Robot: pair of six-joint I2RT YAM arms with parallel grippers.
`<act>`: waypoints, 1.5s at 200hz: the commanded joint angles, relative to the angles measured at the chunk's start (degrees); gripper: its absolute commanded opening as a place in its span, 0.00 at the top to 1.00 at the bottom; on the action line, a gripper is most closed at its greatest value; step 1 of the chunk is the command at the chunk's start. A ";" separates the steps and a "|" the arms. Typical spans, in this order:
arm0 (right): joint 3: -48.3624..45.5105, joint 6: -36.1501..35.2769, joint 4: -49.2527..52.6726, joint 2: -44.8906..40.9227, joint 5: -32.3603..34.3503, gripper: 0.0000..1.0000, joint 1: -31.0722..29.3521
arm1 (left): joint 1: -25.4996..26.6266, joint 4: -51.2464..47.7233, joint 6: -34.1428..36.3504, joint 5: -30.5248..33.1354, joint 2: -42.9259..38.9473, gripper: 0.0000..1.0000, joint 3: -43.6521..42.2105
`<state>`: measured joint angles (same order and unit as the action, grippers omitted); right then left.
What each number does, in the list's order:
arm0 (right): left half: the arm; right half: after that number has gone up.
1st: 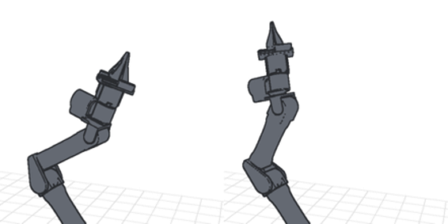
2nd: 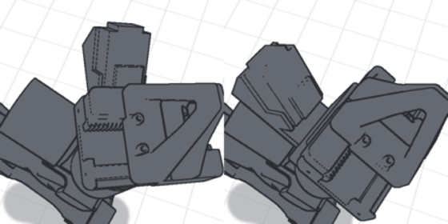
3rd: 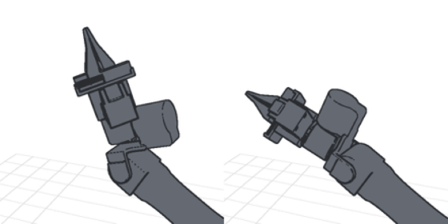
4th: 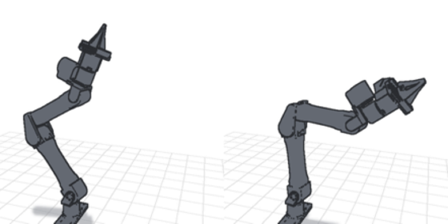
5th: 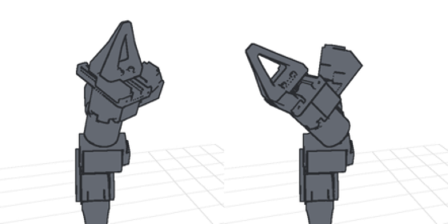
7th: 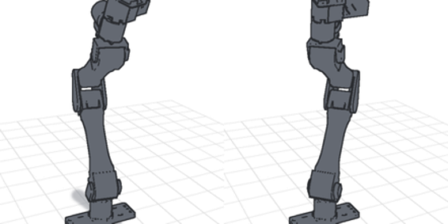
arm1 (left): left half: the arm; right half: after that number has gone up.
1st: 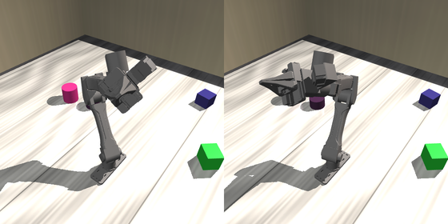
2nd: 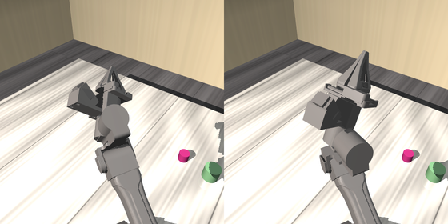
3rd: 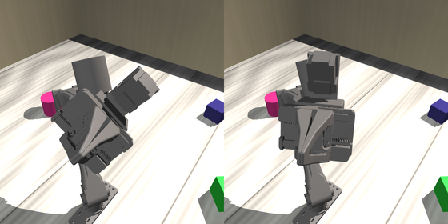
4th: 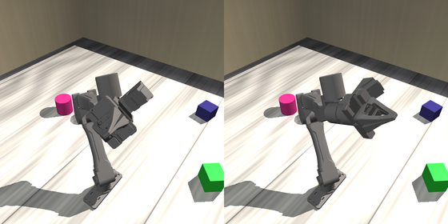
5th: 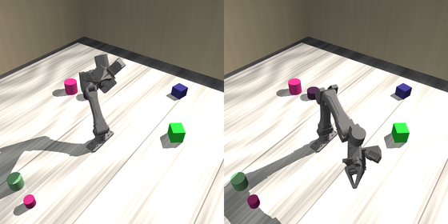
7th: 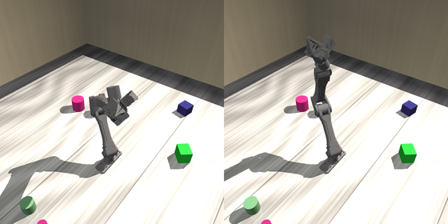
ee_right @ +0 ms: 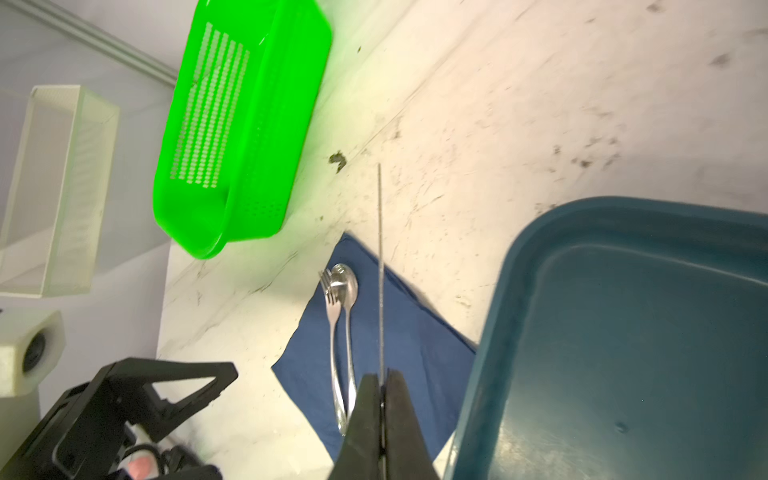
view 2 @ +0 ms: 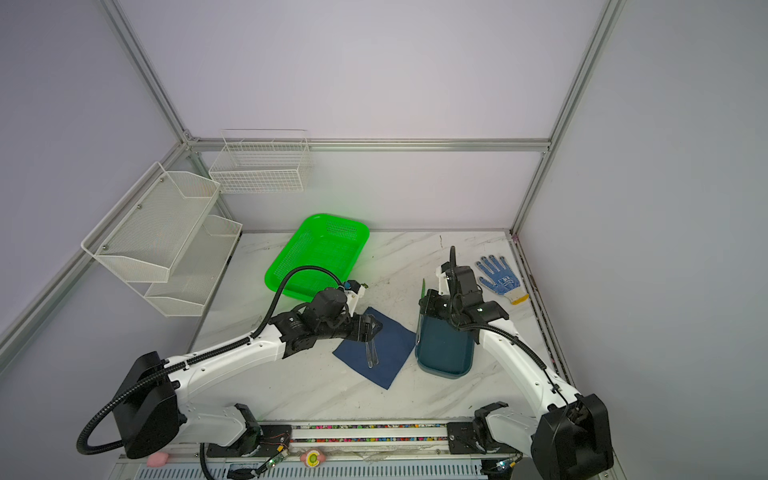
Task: Place the utensils on the paper napkin and roll it up
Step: 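Carry the knife over the napkin beside the spoon with the right gripper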
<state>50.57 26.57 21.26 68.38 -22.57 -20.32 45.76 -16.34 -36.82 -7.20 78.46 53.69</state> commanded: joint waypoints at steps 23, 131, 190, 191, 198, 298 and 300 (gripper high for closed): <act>2.53 -4.55 -3.56 9.79 -7.58 1.00 -4.86 | -1.14 0.98 -1.03 3.72 -4.45 0.23 -2.59; 9.53 -3.49 -7.75 31.01 -4.76 1.00 -12.37 | -3.04 -0.28 -4.27 9.14 -11.14 0.21 -8.49; 11.03 -2.29 -9.79 35.80 -4.96 1.00 -12.38 | -3.39 -0.60 -4.09 8.52 -10.52 0.21 -8.27; 11.04 -2.30 -9.81 35.88 -4.95 1.00 -12.38 | -3.44 -0.57 -4.07 8.52 -10.52 0.21 -8.26; 11.20 -2.24 -10.07 36.41 -5.19 1.00 -12.42 | -3.45 -0.71 -4.05 8.43 -10.46 0.21 -8.18; 10.17 -0.84 -12.43 38.60 -8.36 0.98 -12.38 | -3.94 -1.06 -4.09 8.00 -10.60 0.21 -8.04; 10.06 -0.82 -12.63 38.52 -8.45 0.98 -12.38 | -3.93 -1.04 -4.06 8.00 -10.60 0.21 -8.07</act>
<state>61.36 25.15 10.68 107.09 -29.21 -32.69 42.33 -18.13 -40.10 0.86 68.64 47.24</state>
